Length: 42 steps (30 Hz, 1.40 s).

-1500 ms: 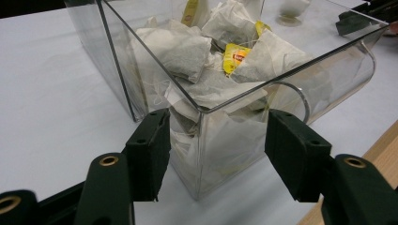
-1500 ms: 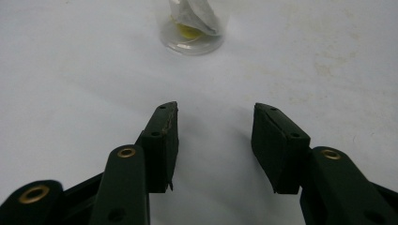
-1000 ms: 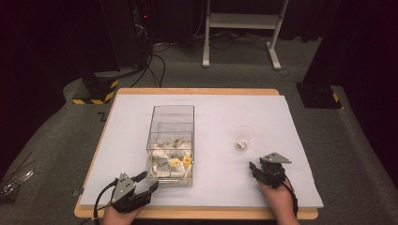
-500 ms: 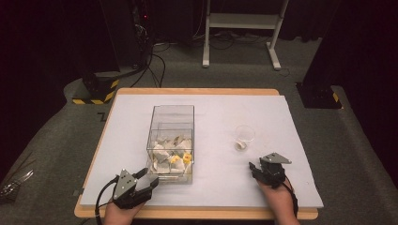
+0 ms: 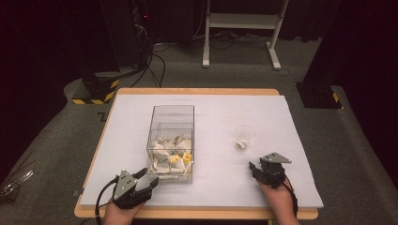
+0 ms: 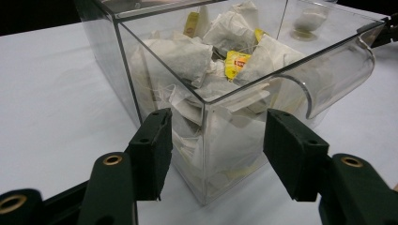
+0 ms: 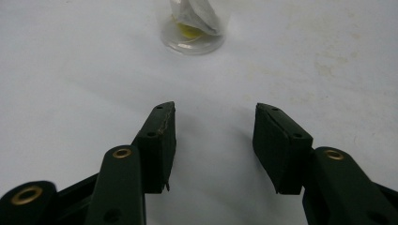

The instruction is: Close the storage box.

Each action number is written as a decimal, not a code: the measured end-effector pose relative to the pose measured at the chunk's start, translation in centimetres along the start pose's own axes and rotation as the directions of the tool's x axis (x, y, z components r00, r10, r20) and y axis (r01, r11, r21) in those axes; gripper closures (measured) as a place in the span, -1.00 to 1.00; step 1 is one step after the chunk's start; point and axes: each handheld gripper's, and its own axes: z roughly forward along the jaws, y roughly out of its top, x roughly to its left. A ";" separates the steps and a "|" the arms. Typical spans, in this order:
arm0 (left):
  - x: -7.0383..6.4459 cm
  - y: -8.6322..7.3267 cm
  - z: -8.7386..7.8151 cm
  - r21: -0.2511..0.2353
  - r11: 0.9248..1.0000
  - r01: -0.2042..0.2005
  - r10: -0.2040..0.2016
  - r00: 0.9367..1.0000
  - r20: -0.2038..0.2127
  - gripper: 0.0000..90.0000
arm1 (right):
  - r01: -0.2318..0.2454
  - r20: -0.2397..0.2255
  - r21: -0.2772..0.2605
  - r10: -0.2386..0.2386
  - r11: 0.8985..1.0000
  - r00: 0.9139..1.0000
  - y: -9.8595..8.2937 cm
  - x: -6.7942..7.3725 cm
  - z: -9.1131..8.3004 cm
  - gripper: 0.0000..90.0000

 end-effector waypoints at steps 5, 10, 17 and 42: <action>0.1 0.0 0.1 -0.002 1.000 -0.003 0.003 1.000 -0.022 -0.13 | 0.000 0.002 0.000 0.000 1.000 1.000 0.0 0.0 0.0 0.10; 0.4 0.0 0.4 0.000 1.000 0.021 -0.021 0.999 -0.044 -0.24 | 0.002 0.001 -0.001 -0.002 1.000 1.000 0.0 0.0 0.0 0.10; 0.4 0.3 1.2 0.006 0.999 0.033 -0.032 0.998 -0.062 -0.43 | 0.002 0.002 -0.002 -0.002 1.000 1.000 0.0 0.0 0.0 0.10; 1.9 1.3 3.6 0.027 0.999 0.044 -0.042 0.995 -0.085 -0.55 | -0.004 -0.002 0.001 0.004 1.000 1.000 0.0 0.0 0.0 0.10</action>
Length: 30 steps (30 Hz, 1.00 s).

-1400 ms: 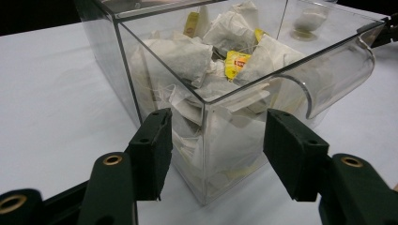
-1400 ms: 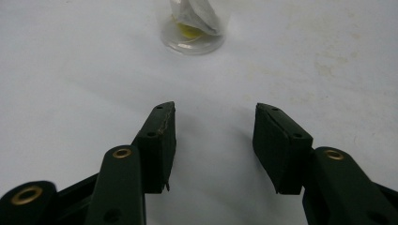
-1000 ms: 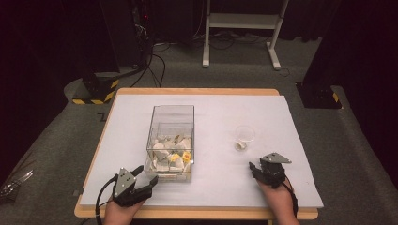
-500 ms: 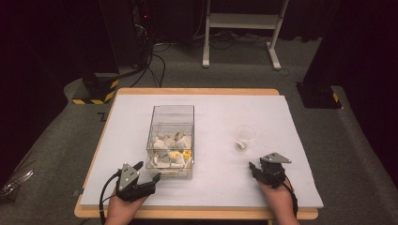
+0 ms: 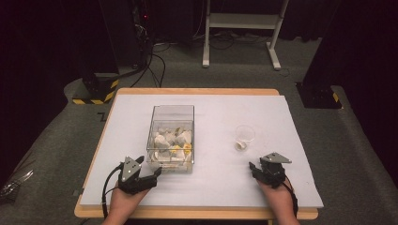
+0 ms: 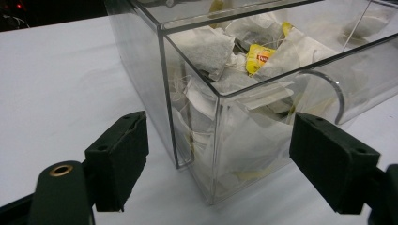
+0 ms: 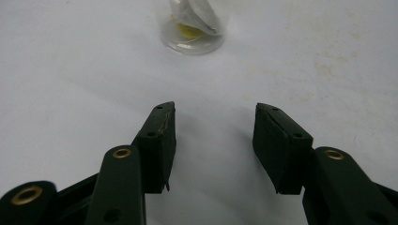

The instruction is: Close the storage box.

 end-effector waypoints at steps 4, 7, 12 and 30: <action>0.2 0.1 0.4 0.005 1.000 0.003 -0.003 1.000 0.002 -0.55 | -0.001 -0.001 0.000 0.001 1.000 1.000 0.0 0.0 0.0 0.10; 0.4 0.2 0.7 0.008 1.000 0.003 -0.003 1.000 0.002 -0.55 | 0.000 -0.001 0.000 0.000 1.000 1.000 0.0 0.0 0.0 0.10; 0.6 0.3 1.3 0.012 1.000 -0.003 0.003 1.000 -0.001 -0.55 | 0.000 -0.001 0.000 0.000 1.000 1.000 0.0 0.0 0.0 0.10; 1.6 0.8 3.7 0.011 0.999 0.035 -0.034 0.998 -0.055 -0.53 | 0.000 -0.001 0.000 0.000 1.000 1.000 0.0 0.0 0.0 0.10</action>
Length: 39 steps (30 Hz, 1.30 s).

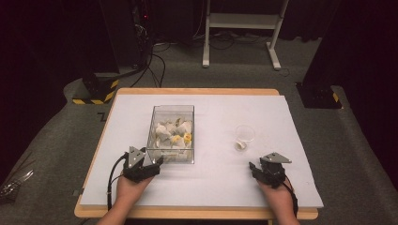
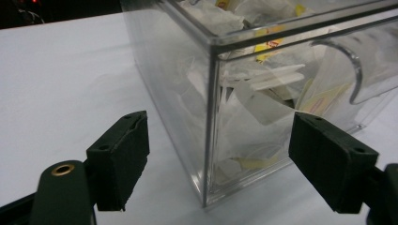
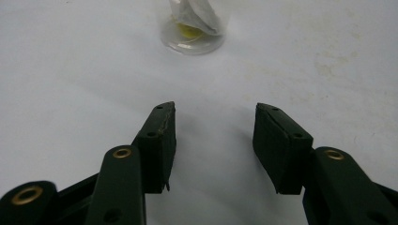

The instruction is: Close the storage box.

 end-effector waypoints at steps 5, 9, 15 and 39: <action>0.1 0.1 0.5 -0.004 1.000 0.007 -0.007 1.000 -0.017 -0.54 | 0.001 0.000 -0.001 -0.001 1.000 1.000 0.0 0.0 0.0 0.10; 0.3 0.3 0.9 0.001 1.000 0.015 -0.015 0.999 -0.029 -0.54 | 0.001 0.000 -0.001 -0.001 1.000 1.000 0.0 0.0 0.0 0.10; 0.7 0.3 1.3 -0.002 0.999 0.033 -0.033 0.999 -0.041 -0.56 | 0.001 0.000 -0.001 -0.001 1.000 1.000 0.0 0.0 0.0 0.10; 3.0 -2.5 -2.2 0.141 0.990 -0.010 0.003 0.999 0.051 -0.39 | 0.000 0.000 0.000 0.000 1.000 1.000 0.0 0.0 0.0 0.10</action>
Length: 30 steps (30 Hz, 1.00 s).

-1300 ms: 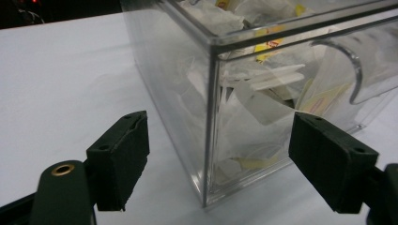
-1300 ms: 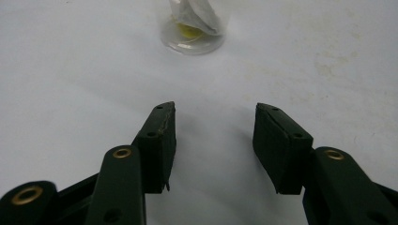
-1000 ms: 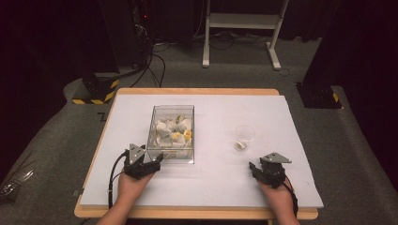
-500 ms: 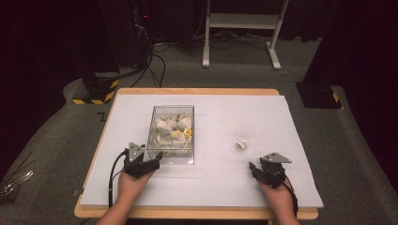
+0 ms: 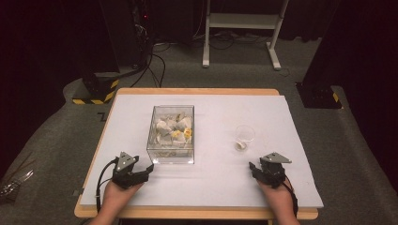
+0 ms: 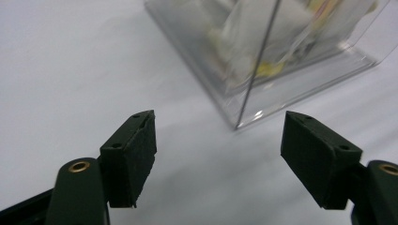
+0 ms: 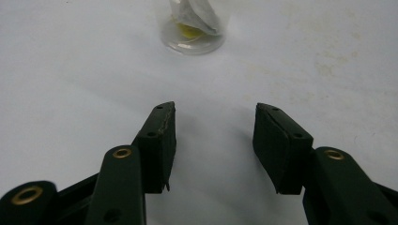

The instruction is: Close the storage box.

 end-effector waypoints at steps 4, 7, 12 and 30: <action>1.4 -0.8 -0.1 0.086 0.996 0.017 -0.014 0.999 -0.039 -0.41 | 0.001 0.000 0.000 -0.001 1.000 1.000 0.0 0.0 0.0 0.10; 1.7 -0.9 -0.5 0.117 0.993 0.006 0.002 0.998 -0.065 -0.42 | 0.000 0.001 0.000 0.000 1.000 1.000 0.0 0.0 0.0 0.10; 2.2 -1.3 -0.5 0.112 0.994 -0.006 0.012 0.998 -0.054 -0.54 | 0.002 0.000 -0.001 -0.002 1.000 1.000 0.0 0.0 0.0 0.10; 2.3 -1.3 -0.5 0.113 0.994 -0.008 0.013 0.999 -0.037 -0.59 | 0.004 0.010 0.001 -0.004 1.000 1.000 0.0 0.1 0.0 0.06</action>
